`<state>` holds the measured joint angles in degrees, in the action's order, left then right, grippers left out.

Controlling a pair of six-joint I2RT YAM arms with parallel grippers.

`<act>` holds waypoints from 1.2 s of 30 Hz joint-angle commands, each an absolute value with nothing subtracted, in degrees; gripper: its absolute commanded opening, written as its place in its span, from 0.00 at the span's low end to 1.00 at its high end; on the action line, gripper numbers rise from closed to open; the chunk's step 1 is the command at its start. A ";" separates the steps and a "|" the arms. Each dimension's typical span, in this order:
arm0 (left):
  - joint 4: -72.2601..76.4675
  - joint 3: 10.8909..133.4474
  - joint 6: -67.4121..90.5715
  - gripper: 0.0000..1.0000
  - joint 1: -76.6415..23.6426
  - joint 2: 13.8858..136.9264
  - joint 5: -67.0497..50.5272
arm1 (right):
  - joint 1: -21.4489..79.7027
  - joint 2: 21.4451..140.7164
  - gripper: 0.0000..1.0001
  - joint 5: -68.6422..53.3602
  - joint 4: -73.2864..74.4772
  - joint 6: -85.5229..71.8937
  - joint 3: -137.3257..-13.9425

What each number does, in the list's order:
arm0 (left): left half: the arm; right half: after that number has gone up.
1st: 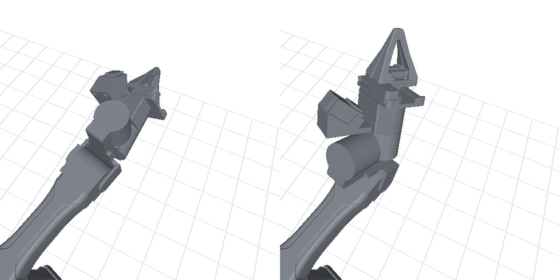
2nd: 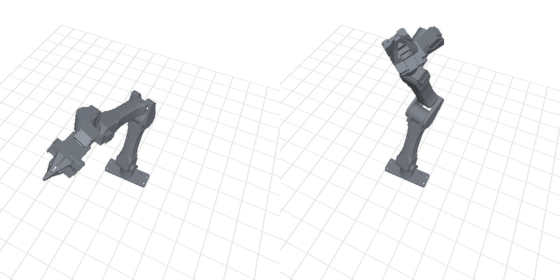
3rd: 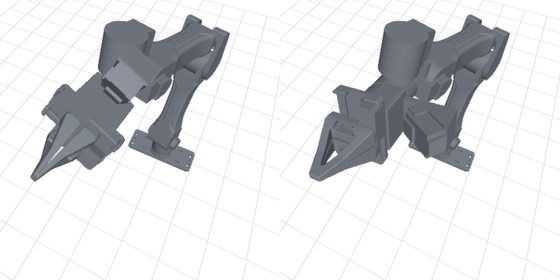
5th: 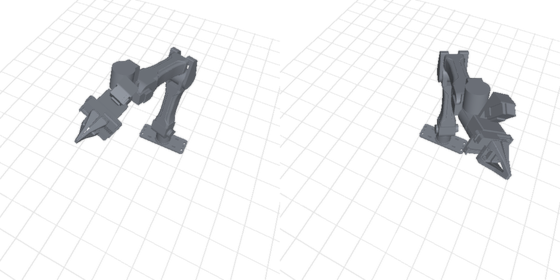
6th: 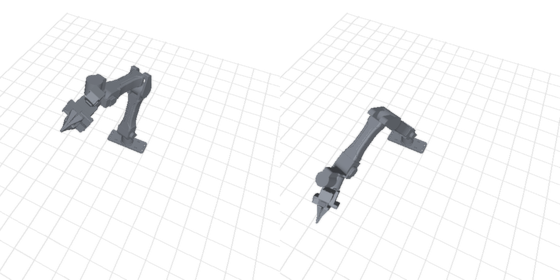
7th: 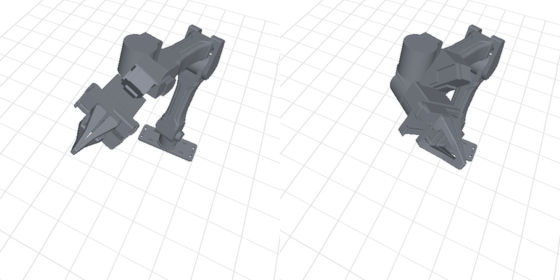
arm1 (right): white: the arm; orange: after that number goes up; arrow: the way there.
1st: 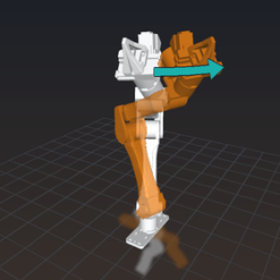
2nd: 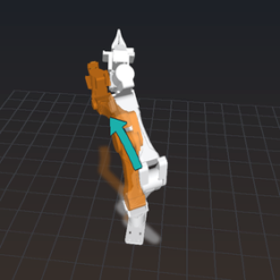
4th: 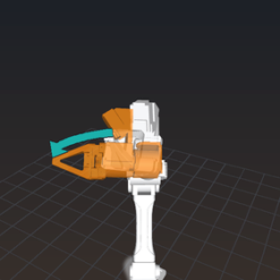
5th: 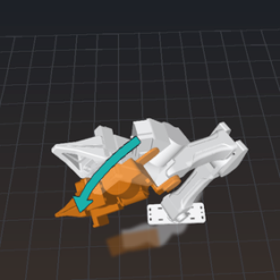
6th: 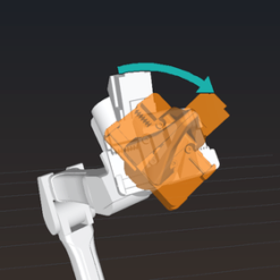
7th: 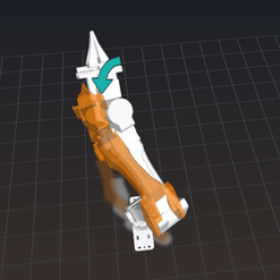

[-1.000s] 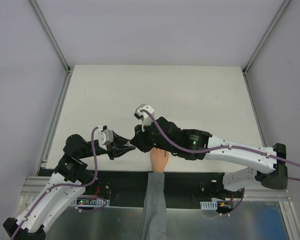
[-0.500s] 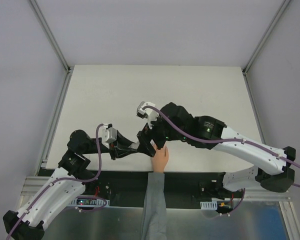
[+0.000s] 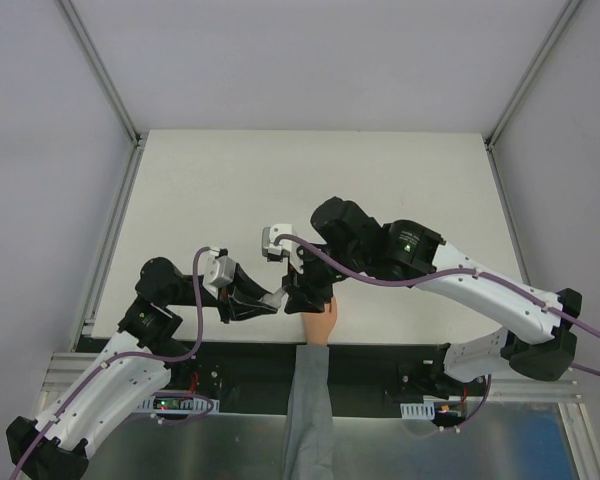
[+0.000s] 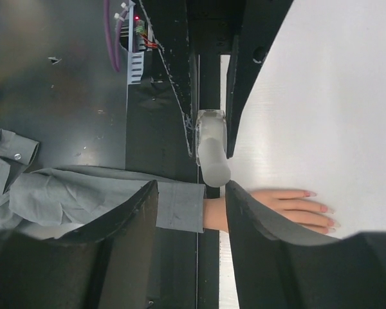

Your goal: Paint the nails

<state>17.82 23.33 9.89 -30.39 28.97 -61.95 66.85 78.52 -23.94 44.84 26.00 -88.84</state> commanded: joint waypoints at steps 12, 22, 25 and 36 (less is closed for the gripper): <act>23.20 25.58 11.60 0.00 -30.67 28.92 -65.66 | 65.92 80.77 0.43 -27.25 40.78 28.30 -90.88; 23.38 25.49 11.60 0.00 -30.67 29.00 -65.57 | 65.22 81.56 0.36 -28.56 40.08 28.21 -91.67; 23.38 25.49 11.60 0.00 -30.67 29.00 -65.39 | 65.21 81.74 0.26 -28.83 39.99 28.30 -91.32; 18.47 26.37 7.92 0.00 -30.59 27.43 -58.73 | 65.48 83.84 0.00 -30.50 40.17 26.02 -91.32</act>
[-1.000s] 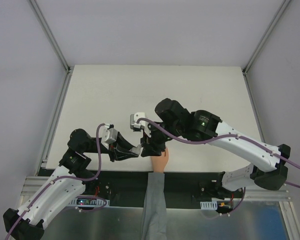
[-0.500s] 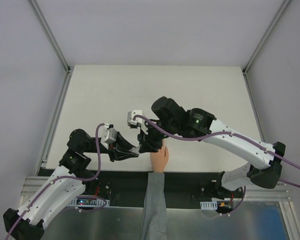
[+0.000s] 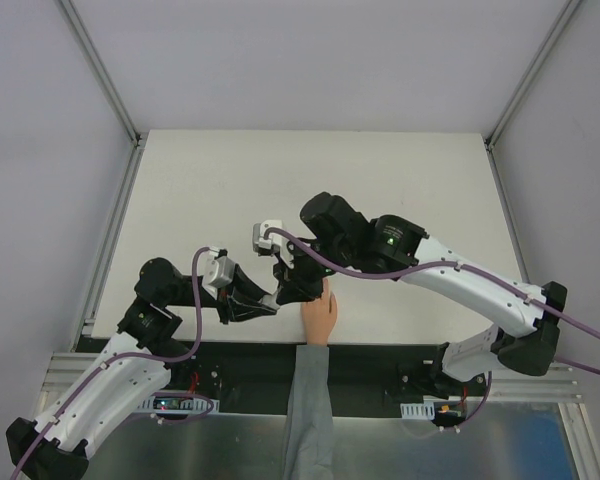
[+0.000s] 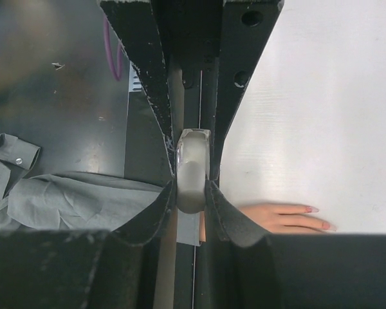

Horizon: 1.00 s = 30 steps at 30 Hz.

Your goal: Paint the nails

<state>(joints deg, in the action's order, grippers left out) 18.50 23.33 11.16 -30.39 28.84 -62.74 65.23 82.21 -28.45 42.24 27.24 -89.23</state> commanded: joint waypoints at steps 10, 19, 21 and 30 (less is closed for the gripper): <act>11.69 24.96 0.71 0.00 -30.59 17.85 -33.06 | 74.07 85.09 0.00 13.40 28.69 -22.38 -82.03; 10.90 25.22 -0.26 0.00 -30.67 17.57 -35.15 | 78.05 88.25 0.01 20.92 25.83 -21.89 -88.50; 10.90 25.57 -0.17 0.00 -30.59 18.72 -36.03 | 76.13 86.75 0.11 16.63 26.63 -19.43 -88.16; 10.55 27.59 9.38 0.00 -30.67 21.09 -40.67 | 71.29 72.61 0.72 0.63 27.86 3.04 -83.94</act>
